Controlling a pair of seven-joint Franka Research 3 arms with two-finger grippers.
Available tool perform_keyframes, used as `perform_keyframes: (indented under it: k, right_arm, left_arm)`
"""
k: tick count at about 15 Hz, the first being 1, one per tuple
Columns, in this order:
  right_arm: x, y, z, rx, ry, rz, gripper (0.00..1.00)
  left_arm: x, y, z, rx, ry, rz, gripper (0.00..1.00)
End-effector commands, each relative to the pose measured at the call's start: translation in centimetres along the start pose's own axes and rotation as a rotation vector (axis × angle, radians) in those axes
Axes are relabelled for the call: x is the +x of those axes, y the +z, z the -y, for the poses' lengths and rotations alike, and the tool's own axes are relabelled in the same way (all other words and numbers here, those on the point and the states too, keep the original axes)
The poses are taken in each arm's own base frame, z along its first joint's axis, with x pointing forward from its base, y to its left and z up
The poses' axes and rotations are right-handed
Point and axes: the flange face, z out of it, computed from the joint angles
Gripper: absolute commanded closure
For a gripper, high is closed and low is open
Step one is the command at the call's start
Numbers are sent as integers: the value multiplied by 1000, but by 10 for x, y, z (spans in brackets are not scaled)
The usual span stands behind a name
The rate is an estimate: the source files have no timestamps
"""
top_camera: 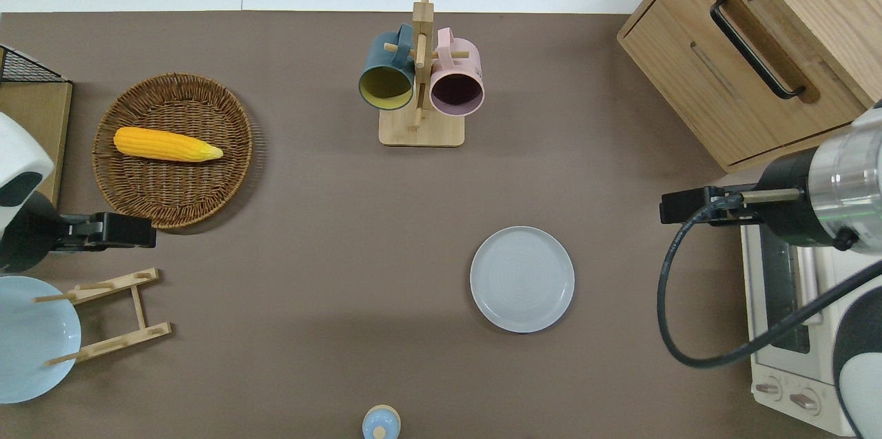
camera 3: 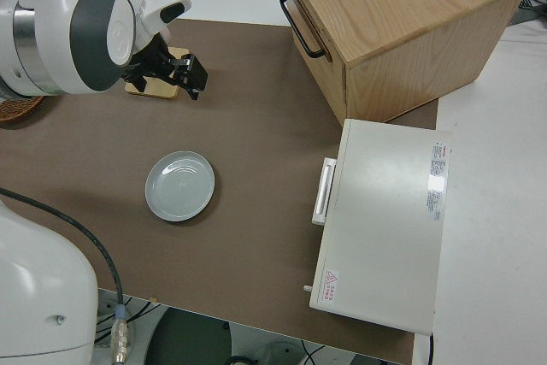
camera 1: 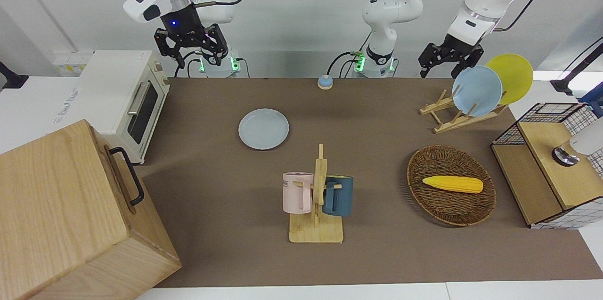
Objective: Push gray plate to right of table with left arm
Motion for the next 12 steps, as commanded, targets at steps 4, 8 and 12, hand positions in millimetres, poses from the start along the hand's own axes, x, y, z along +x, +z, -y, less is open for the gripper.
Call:
perform_keyframes:
  k: [4,8,12]
  right_arm:
    - [1,-3,0,18,4,0,5]
    - [1,-3,0,18,4,0,5]
    - [1,-3,0,18,4,0,5]
  left_arm:
    - [-4,-16,4,34,-4,9,7]
    - [-4,-17,5,35,-2,5,7]
    - [-4,-17,-2,35,8,1,7]
